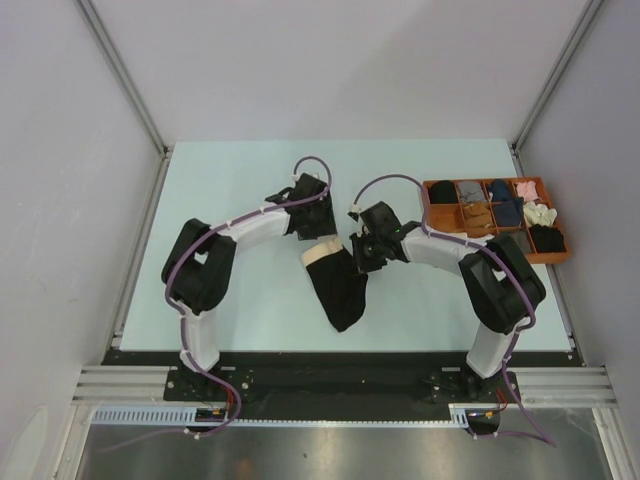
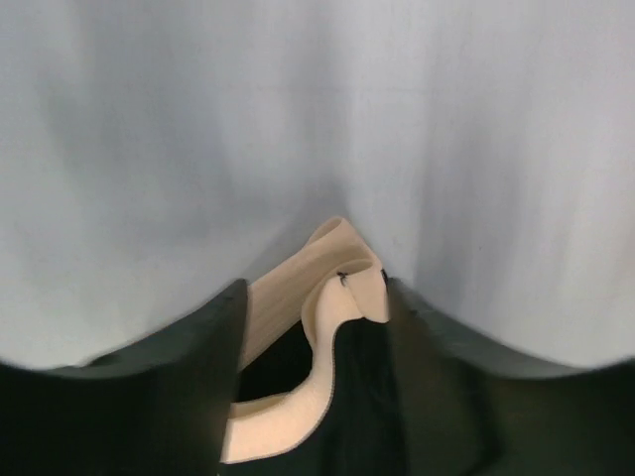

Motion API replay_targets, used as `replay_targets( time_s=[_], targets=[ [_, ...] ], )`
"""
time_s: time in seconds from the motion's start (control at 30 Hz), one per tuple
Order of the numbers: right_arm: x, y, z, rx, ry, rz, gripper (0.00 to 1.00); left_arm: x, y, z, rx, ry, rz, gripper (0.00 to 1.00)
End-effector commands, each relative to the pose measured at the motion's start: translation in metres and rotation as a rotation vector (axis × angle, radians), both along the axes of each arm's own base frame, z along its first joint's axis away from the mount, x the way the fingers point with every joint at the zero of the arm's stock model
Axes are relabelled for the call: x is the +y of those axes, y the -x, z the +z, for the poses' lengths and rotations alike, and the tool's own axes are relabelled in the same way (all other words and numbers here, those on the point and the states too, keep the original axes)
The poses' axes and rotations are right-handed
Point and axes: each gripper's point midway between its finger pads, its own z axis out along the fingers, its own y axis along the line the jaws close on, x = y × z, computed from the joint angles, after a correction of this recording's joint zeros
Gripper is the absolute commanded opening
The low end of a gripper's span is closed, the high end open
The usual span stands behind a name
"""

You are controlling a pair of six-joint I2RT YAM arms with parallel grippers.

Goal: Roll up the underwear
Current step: Fold the underwear at the center of the board.

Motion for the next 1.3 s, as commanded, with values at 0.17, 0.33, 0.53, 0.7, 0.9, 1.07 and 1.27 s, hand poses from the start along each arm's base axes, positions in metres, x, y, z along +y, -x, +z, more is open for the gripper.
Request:
replay_targets(
  time_s=[0.17,0.33,0.53,0.7,0.9,1.07,1.27],
  targets=[
    [-0.007,0.002,-0.02,0.039,0.037,-0.017,0.0,0.022,-0.01,0.06,-0.154,-0.017,0.04,0.84],
    [-0.007,-0.001,-0.018,0.036,0.029,-0.033,0.0,0.041,0.024,0.038,-0.107,-0.016,0.057,0.81],
    [-0.005,-0.005,-0.009,0.009,0.009,-0.033,0.0,0.049,0.044,0.014,-0.062,0.002,0.072,0.79],
    [-0.001,-0.008,0.0,-0.007,-0.021,-0.032,0.0,0.051,0.049,0.004,-0.04,0.01,0.081,0.78],
    [-0.001,-0.015,0.007,-0.026,-0.043,-0.047,0.0,0.06,0.053,-0.012,-0.01,-0.03,0.108,0.74],
    [0.004,-0.022,0.018,-0.053,-0.07,-0.048,0.0,0.067,0.057,-0.021,-0.001,-0.045,0.135,0.64],
    [0.006,-0.031,0.018,-0.054,-0.076,-0.056,0.0,0.068,0.056,-0.024,-0.003,-0.036,0.144,0.6]
  ],
)
